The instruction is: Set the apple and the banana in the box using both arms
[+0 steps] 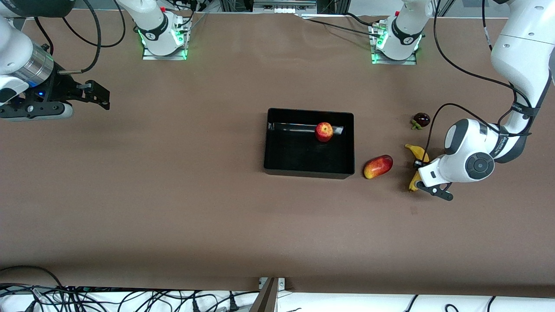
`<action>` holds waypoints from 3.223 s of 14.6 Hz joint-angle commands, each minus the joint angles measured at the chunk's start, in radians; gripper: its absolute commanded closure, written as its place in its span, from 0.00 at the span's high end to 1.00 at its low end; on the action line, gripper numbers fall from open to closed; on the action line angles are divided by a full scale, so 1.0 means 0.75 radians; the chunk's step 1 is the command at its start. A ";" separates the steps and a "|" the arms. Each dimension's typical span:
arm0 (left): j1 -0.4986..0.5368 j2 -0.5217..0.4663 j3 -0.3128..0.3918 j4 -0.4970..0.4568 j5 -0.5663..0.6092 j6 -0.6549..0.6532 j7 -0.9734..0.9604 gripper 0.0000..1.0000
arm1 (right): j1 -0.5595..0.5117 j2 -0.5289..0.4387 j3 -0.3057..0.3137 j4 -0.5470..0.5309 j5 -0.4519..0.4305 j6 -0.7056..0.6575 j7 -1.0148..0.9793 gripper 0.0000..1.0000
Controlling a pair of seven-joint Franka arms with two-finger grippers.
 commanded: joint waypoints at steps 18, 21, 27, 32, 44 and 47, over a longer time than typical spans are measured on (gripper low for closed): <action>-0.841 0.190 -0.171 0.406 -0.278 -0.179 -1.176 0.00 | 0.008 0.006 0.011 0.023 -0.015 -0.007 0.004 1.00; -0.992 0.223 -0.048 0.400 -0.274 -0.153 -1.197 0.01 | 0.008 0.006 0.011 0.023 -0.015 -0.007 0.004 1.00; -0.936 0.168 -0.045 0.418 -0.296 -0.179 -1.213 1.00 | 0.008 0.006 0.011 0.023 -0.015 -0.007 0.004 1.00; -0.699 -0.114 -0.070 0.455 -0.458 -0.401 -1.193 1.00 | 0.008 0.006 0.011 0.023 -0.013 -0.009 0.004 1.00; -0.557 -0.650 0.457 0.451 -0.556 -0.781 -0.213 1.00 | 0.008 0.006 0.011 0.023 -0.009 -0.011 0.004 1.00; -0.653 -0.828 0.578 0.257 -0.552 -0.624 -0.217 1.00 | 0.008 0.006 0.011 0.023 -0.009 -0.015 0.004 1.00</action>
